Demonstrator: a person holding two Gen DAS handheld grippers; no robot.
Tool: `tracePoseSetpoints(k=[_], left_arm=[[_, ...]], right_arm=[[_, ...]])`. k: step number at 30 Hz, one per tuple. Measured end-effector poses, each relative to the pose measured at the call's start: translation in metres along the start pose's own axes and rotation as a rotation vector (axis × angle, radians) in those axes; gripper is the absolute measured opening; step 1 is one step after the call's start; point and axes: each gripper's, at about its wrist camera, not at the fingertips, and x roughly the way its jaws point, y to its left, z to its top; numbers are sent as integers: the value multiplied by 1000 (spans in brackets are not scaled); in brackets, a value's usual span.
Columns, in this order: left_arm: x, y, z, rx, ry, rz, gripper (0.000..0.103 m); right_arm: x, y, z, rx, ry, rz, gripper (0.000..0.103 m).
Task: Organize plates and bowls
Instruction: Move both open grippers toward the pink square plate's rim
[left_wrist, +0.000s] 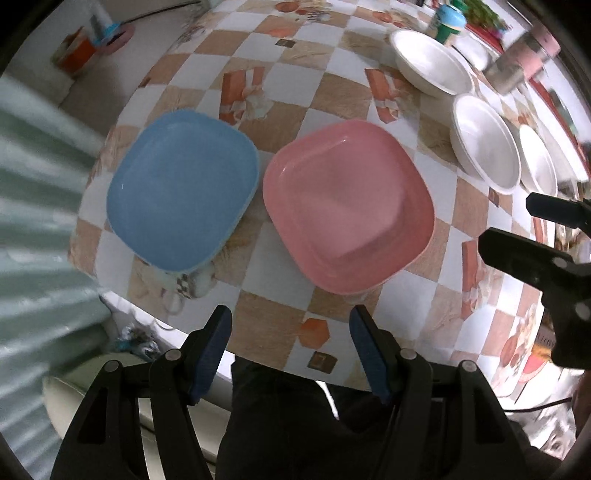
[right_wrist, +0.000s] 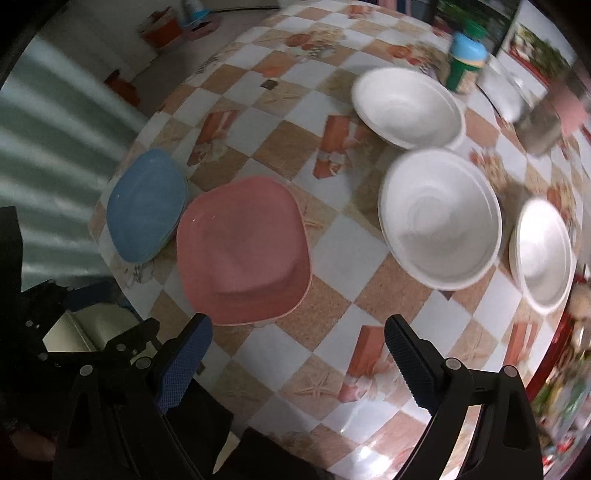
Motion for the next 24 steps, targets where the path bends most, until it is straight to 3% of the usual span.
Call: tracePoseSetpoints(k=[11, 18, 24], left_arm=[[17, 13, -13, -144, 2, -46, 70], [27, 25, -15, -242, 4, -76, 70], [34, 34, -11, -309, -9, -84, 65]], right_arm=[[5, 11, 5, -102, 7, -12, 95], [17, 21, 5, -158, 60, -11, 95], [23, 18, 12, -155, 57, 5, 95]])
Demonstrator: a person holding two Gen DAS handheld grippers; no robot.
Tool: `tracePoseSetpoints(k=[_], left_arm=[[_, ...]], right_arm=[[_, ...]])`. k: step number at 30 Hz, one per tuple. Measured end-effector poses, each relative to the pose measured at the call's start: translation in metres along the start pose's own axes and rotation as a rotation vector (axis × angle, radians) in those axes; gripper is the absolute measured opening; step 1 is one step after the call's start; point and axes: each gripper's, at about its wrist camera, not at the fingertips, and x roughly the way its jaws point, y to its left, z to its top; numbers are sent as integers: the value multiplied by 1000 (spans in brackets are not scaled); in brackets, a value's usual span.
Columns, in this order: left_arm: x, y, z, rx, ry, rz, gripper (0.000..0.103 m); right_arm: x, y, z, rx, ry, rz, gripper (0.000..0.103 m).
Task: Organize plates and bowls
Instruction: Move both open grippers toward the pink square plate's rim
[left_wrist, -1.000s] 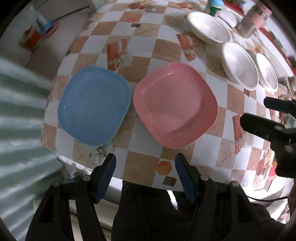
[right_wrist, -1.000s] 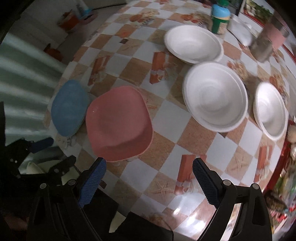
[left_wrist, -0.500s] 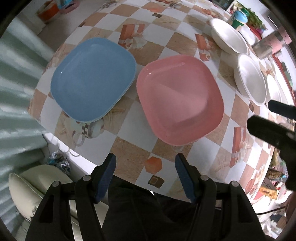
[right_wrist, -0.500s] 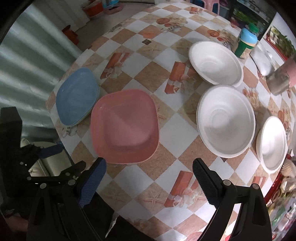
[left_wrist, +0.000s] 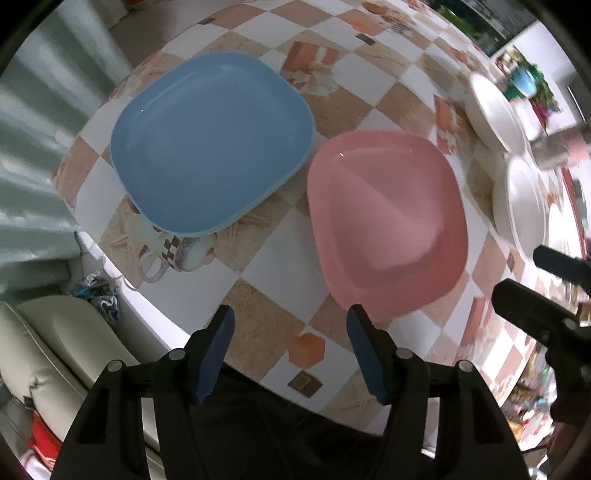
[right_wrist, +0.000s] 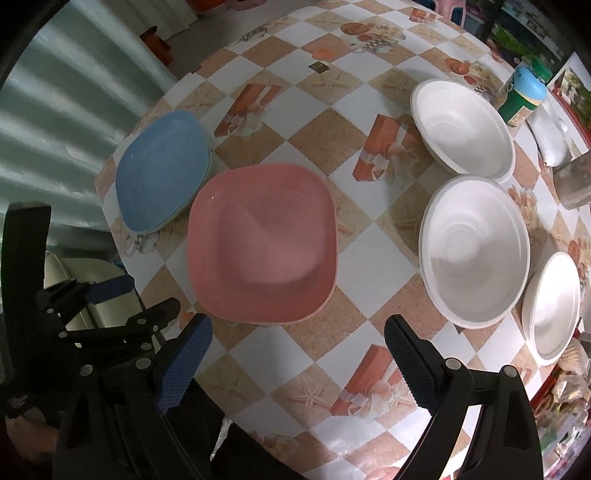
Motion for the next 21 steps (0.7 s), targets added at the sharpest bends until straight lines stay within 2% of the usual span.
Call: tracePoseSetpoints(k=[4, 8, 15, 18, 21], left_arm=[[10, -1, 8, -30, 12, -21, 57], [20, 0, 14, -56, 16, -47, 56], [35, 2, 22, -80, 32, -51, 55], [38, 5, 28, -92, 27, -57, 55], [44, 5, 35, -101, 29, -60, 55]], right_arm=[[9, -6, 12, 8, 8, -5, 95], [19, -11, 24, 15, 13, 2, 95], [41, -9, 41, -4, 63, -1, 95], [51, -16, 44, 34, 97, 11, 75], [56, -19, 47, 54, 110, 10, 74]])
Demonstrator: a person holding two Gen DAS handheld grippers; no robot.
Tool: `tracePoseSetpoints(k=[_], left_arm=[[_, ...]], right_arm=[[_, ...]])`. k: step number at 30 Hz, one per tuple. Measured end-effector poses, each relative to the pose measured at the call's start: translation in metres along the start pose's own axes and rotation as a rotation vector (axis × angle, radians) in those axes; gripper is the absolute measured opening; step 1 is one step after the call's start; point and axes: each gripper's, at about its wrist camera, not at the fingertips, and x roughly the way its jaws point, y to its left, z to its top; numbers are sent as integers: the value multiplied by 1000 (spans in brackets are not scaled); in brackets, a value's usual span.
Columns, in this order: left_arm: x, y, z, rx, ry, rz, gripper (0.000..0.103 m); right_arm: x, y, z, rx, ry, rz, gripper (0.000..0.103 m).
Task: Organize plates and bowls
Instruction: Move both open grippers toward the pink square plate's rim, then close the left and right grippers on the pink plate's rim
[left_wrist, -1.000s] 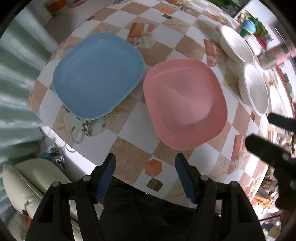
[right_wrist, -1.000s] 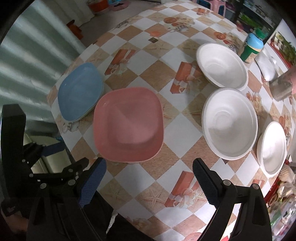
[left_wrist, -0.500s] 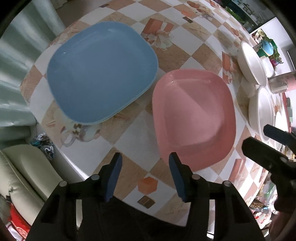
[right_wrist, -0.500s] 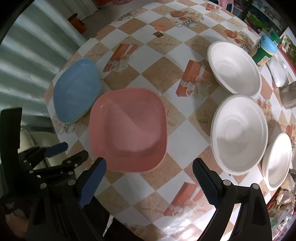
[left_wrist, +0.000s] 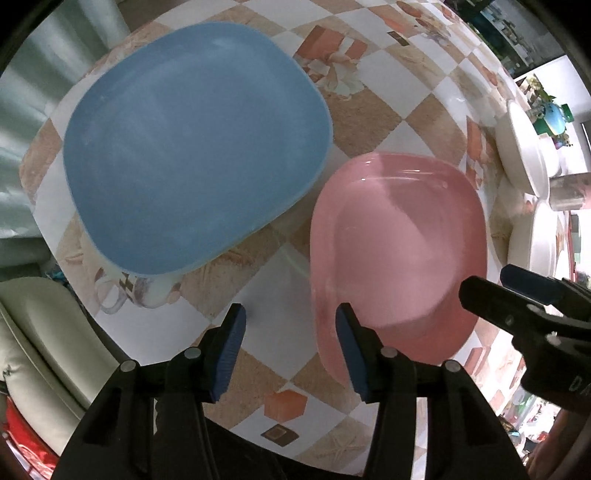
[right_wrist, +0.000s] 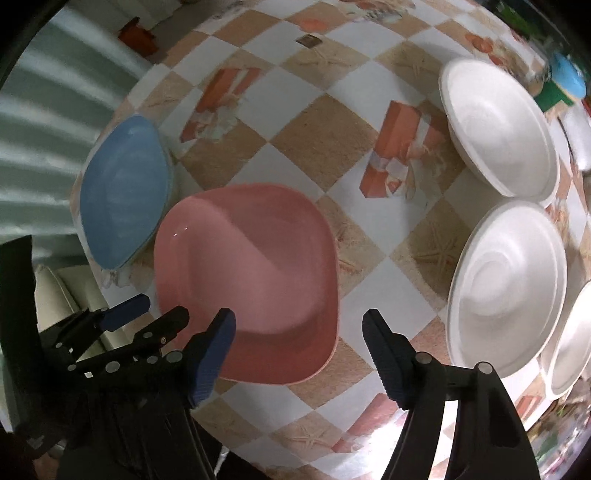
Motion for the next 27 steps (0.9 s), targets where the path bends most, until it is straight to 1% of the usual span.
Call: tracePoseSetpoints(k=[6, 10, 14, 15, 16, 17, 18, 19, 20, 22, 23, 26, 27], left_arm=[[1, 4, 8, 13, -20, 4, 54], [3, 0, 11, 15, -17, 27, 46], [5, -7, 14, 33, -13, 41, 39], [6, -8, 15, 38, -12, 42, 34], [6, -10, 15, 44, -10, 36, 25], [7, -13, 16, 52, -5, 24, 19], [7, -18, 15, 63, -4, 19, 11], [7, -23, 14, 84, -7, 38, 11], [7, -25, 14, 92, -8, 42, 11], [8, -25, 15, 91, -5, 34, 11], [8, -23, 15, 87, -1, 29, 10], [0, -18, 13, 102, -13, 34, 10], [-4, -17, 12, 115, -22, 41, 11]], right_arm=[[13, 8, 8, -40, 30, -32, 74], [19, 12, 13, -58, 30, -55, 73], [31, 11, 18, -42, 57, -62, 73], [34, 10, 19, -34, 63, -54, 64], [36, 8, 19, -24, 71, -41, 58], [38, 6, 20, -12, 80, -35, 47], [40, 5, 20, -4, 83, -36, 44], [40, 4, 20, -1, 83, -38, 41], [41, 4, 19, 0, 88, -32, 31], [42, 6, 17, -7, 93, -43, 29], [42, 6, 15, -9, 91, -50, 26], [37, -1, 10, 40, 75, -18, 17], [34, -4, 7, 51, 66, -10, 16]])
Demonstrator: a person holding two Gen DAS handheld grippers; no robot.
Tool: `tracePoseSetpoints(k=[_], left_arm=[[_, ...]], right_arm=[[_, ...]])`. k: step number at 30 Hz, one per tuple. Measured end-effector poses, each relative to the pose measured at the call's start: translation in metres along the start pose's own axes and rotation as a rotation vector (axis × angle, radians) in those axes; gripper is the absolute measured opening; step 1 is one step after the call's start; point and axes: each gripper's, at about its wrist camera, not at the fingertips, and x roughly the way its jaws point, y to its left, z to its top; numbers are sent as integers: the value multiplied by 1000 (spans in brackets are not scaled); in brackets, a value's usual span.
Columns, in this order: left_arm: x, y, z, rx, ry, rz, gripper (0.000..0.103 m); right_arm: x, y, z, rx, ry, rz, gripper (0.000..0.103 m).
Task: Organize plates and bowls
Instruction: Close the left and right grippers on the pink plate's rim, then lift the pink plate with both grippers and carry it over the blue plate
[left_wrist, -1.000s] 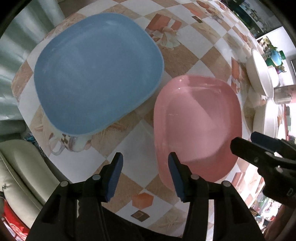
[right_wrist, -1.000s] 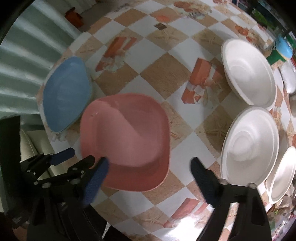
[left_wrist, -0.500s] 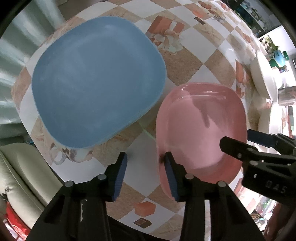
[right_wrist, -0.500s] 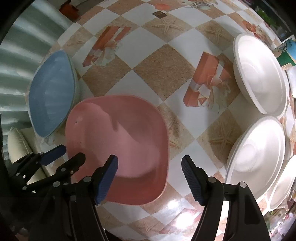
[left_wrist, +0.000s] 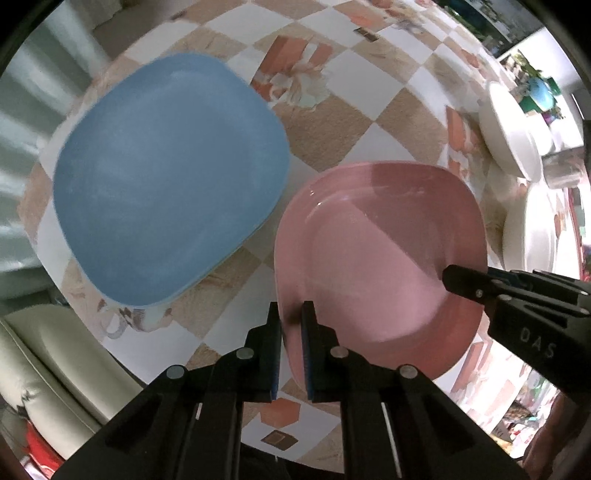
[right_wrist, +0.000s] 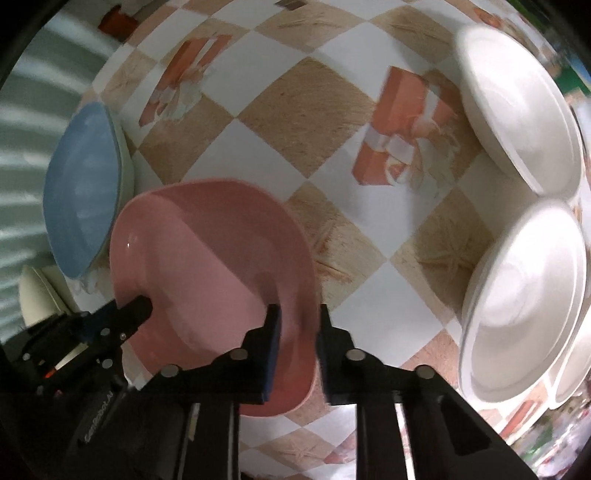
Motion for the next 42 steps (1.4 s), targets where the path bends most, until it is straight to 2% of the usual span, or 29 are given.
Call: tracePoseSetpoints(k=[7, 8, 14, 16, 17, 19, 26, 27, 30, 42], left_arm=[[-18, -1, -6, 28, -18, 20, 11], [-20, -1, -8, 35, -19, 21, 11], [-40, 0, -10, 85, -33, 34, 11], [-48, -4, -7, 106, -39, 44, 11], [-47, -24, -6, 115, -42, 49, 11], [-56, -25, -2, 139, -51, 57, 11], [-79, -31, 10, 245, -70, 86, 11], [-84, -27, 1, 260, -72, 90, 12], [-91, -23, 3, 316, -67, 101, 12], [-94, 9, 34, 465, -24, 107, 13]], right_arm=[[-15, 3, -25, 16, -47, 29, 15], [-17, 3, -28, 23, -52, 34, 12], [-32, -1, -47, 47, -85, 61, 11], [-38, -2, -55, 55, -99, 64, 11], [-40, 4, -56, 59, -106, 64, 11], [-46, 6, -63, 71, -119, 70, 11], [-75, 5, -65, 125, -151, 107, 10], [-77, 7, -66, 133, -153, 109, 10], [-81, 12, -68, 161, -152, 119, 10], [-85, 46, -57, 272, -146, 162, 10]])
